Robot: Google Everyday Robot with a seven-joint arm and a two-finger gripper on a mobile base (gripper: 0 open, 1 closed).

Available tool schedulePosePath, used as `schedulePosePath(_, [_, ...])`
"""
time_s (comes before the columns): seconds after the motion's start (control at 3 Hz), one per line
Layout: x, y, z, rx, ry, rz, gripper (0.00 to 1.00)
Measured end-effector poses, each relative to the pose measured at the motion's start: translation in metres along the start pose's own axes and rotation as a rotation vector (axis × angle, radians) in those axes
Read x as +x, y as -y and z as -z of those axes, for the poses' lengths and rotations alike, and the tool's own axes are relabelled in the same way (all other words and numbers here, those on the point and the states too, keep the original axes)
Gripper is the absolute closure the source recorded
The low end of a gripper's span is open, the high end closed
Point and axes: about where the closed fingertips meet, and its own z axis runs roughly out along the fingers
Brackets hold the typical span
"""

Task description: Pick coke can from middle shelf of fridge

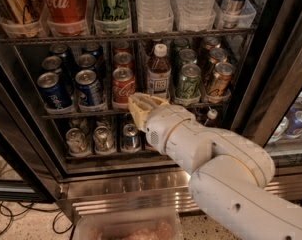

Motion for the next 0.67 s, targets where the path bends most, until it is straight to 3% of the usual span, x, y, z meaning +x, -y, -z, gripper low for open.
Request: schedulePosePath(0.67, [-0.011, 0.013, -0.02, -0.015, -0.079, 0.037, 1.0])
